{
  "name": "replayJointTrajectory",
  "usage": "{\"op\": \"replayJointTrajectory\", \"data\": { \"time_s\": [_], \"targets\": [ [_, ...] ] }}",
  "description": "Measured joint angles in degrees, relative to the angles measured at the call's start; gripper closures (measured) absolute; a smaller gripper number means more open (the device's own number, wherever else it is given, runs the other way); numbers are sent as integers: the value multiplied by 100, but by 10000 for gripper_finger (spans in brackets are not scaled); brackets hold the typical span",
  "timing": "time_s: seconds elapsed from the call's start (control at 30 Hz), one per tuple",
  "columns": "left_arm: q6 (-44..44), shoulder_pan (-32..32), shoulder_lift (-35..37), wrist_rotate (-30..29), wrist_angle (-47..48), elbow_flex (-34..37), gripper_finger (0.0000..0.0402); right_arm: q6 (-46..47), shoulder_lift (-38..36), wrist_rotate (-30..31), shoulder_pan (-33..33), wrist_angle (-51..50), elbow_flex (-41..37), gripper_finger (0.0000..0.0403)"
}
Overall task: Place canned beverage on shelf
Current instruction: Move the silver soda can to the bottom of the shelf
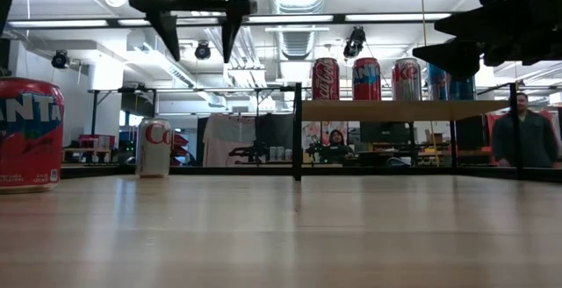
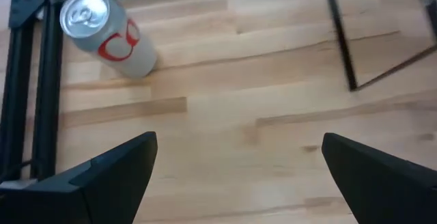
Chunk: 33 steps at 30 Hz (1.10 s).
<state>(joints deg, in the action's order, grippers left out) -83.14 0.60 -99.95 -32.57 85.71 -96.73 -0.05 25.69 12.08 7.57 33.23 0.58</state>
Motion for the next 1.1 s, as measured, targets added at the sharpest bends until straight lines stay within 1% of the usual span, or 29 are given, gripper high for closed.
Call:
{"op": "replayJointTrajectory", "data": {
  "time_s": [0.2,0.33,0.5,0.67,0.77,0.93,1.1],
  "targets": [
    [166,556,6,776,333,0,2,1,0,1,1,0,0,19],
    [208,910,16,852,427,0,4,2,0,0,0,0,0,19],
    [665,1430,111,875,433,0,8,0,0,0,1,0,0,19],
    [1013,2052,143,1139,433,59,8,0,0,2,0,0,0,19],
    [1212,2498,146,1328,433,159,8,0,-2,0,2,0,0,19],
    [1506,3268,150,1845,405,366,8,0,0,0,1,0,0,19],
    [1872,3937,324,2217,-116,903,8,0,0,0,0,0,0,19]
  ]
}}
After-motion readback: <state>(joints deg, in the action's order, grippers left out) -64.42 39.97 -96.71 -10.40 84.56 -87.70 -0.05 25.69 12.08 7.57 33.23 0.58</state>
